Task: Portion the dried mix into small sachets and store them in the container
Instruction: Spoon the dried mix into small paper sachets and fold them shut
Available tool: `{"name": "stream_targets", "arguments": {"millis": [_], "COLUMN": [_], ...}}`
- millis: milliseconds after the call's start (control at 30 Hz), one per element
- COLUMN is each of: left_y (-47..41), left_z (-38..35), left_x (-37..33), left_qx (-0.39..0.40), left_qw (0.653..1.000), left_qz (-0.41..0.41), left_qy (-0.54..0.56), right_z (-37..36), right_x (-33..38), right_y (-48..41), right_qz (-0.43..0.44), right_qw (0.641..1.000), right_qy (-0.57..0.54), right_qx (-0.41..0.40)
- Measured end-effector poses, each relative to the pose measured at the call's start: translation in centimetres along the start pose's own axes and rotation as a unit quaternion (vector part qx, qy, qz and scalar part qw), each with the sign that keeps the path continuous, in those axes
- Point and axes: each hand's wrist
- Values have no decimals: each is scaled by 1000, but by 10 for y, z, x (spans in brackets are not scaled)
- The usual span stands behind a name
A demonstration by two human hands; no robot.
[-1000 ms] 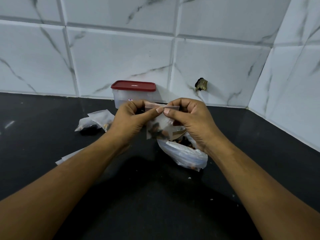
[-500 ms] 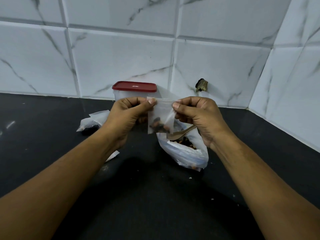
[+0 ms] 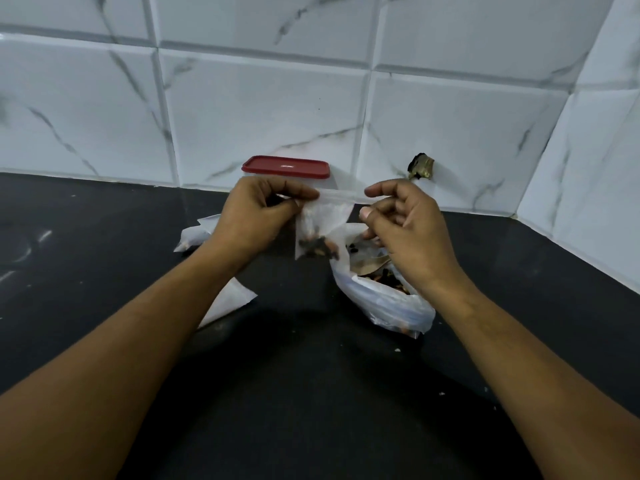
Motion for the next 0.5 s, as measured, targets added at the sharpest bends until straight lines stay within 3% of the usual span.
{"name": "stream_targets", "arguments": {"millis": [133,267,400,500], "left_y": [-9,-16,-19,-24], "left_z": [26,40,52,64], "left_x": [10,21,26,41], "left_qx": [-28,-31,-33,-49], "left_qw": [998,994,989,986], "left_qz": [62,105,133,162], "left_qy": [14,28,51,-8], "right_z": [-9,-21,-39,-50], "right_x": [6,15,19,17], "right_y": [7,15,25,31], "right_qz": [112,182,187,181], "right_qw": [982,957,946,942], "right_qy": [151,213,224,221], "right_qx": [32,81,140,175]}}
Point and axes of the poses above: each hand's wrist, its own y-axis away from the middle knuckle, its own z-axis out of the back of the hand, x = y × z
